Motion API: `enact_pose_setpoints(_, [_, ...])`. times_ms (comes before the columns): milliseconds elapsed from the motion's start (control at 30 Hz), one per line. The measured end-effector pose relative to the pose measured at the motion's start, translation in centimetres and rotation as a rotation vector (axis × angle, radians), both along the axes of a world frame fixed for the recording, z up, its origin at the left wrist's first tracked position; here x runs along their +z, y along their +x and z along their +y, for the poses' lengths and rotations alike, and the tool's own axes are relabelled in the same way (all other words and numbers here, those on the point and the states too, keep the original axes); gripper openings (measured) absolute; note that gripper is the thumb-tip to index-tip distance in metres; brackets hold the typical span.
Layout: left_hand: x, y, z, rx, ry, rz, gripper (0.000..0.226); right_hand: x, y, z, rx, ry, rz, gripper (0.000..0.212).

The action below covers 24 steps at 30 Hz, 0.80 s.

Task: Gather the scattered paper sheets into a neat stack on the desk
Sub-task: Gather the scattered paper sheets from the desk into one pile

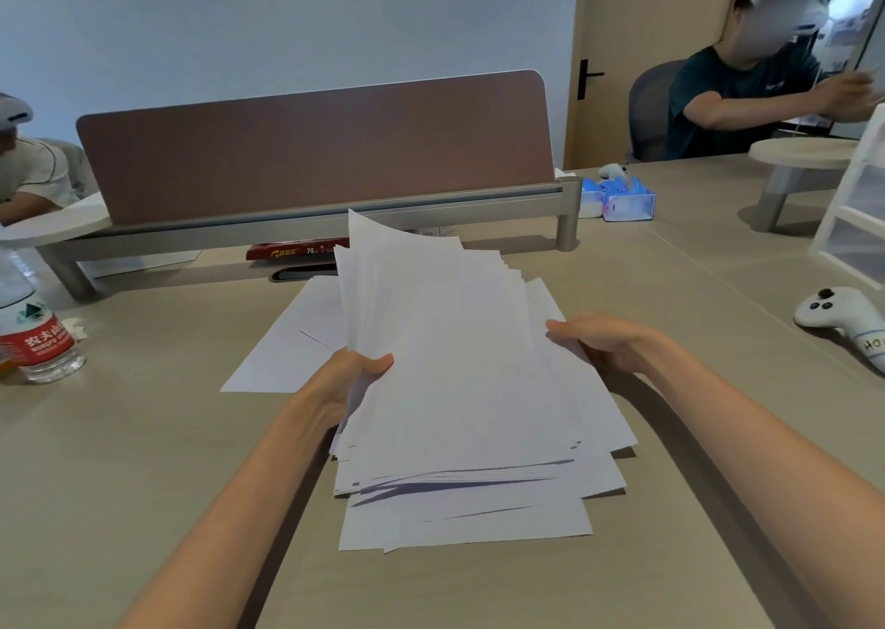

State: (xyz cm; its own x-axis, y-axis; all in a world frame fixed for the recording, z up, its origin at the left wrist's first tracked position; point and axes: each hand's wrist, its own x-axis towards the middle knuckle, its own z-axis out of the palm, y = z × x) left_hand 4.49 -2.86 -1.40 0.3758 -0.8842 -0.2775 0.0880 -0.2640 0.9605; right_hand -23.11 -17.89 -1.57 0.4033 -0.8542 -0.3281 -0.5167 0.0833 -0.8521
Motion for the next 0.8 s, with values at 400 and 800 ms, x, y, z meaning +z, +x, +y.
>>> enact_pose_setpoints(400, [-0.6,1.6,0.5,-0.038,0.058,0.105,0.027,-1.2,2.4,1.4,-0.051,-0.009,-0.075,0.026])
enact_pose_setpoints(800, [1.4,0.6,0.5,-0.095,0.126,0.199,0.046,-1.9,-0.3,0.5,-0.335,-0.003,-0.189,0.034])
